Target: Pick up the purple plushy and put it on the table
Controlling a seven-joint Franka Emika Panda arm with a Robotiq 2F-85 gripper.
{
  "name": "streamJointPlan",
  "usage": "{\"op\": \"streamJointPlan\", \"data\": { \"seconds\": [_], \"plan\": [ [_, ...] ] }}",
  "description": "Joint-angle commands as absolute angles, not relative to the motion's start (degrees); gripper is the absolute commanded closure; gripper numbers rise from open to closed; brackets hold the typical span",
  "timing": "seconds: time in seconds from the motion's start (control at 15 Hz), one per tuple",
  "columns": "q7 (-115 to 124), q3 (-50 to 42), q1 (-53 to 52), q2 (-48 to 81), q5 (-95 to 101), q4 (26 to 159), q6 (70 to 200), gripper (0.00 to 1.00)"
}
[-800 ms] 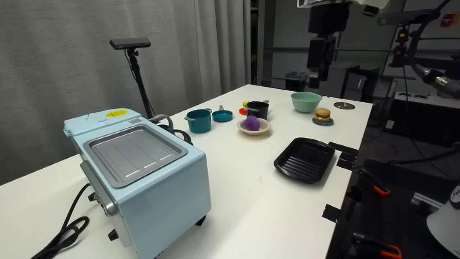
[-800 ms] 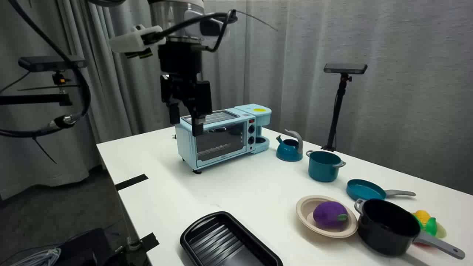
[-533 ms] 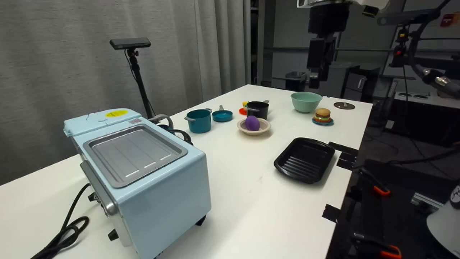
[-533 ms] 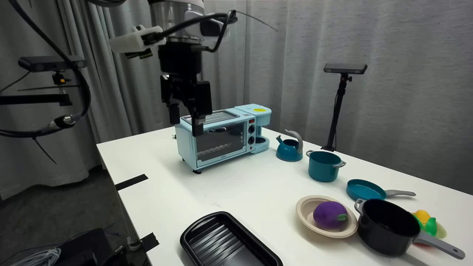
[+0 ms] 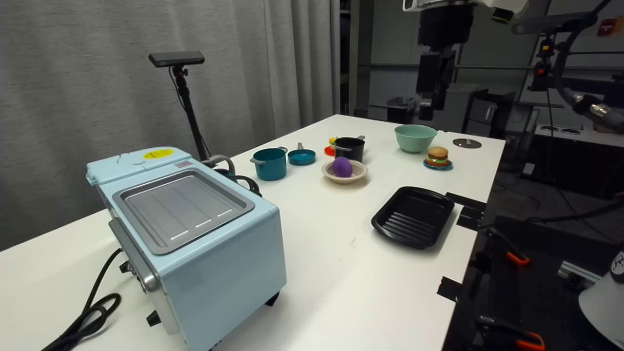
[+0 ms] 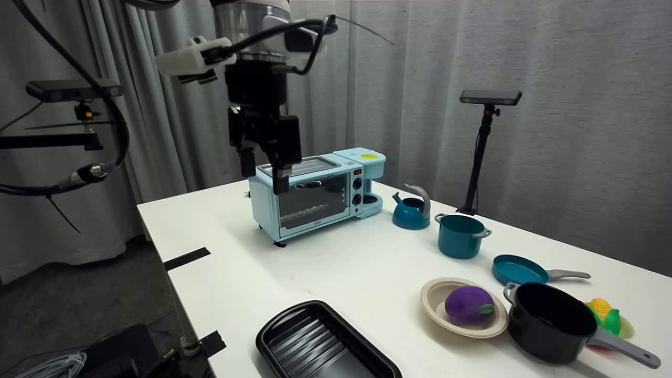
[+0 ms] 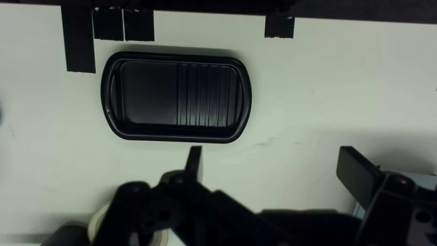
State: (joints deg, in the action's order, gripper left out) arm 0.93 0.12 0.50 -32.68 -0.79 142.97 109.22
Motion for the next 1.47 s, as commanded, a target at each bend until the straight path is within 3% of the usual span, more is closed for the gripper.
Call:
{"op": "streamJointPlan", "data": {
  "seconds": [0.0, 0.8, 1.4],
  "plan": [
    [0.9, 0.1, 0.4, -32.7, -0.8, 142.9, 109.1, 0.00],
    [0.9, 0.1, 0.4, -32.7, -0.8, 142.9, 109.1, 0.00],
    [0.7, -1.9, 2.4, -18.1, 0.0, 131.5, 110.7, 0.00]
  ]
}}
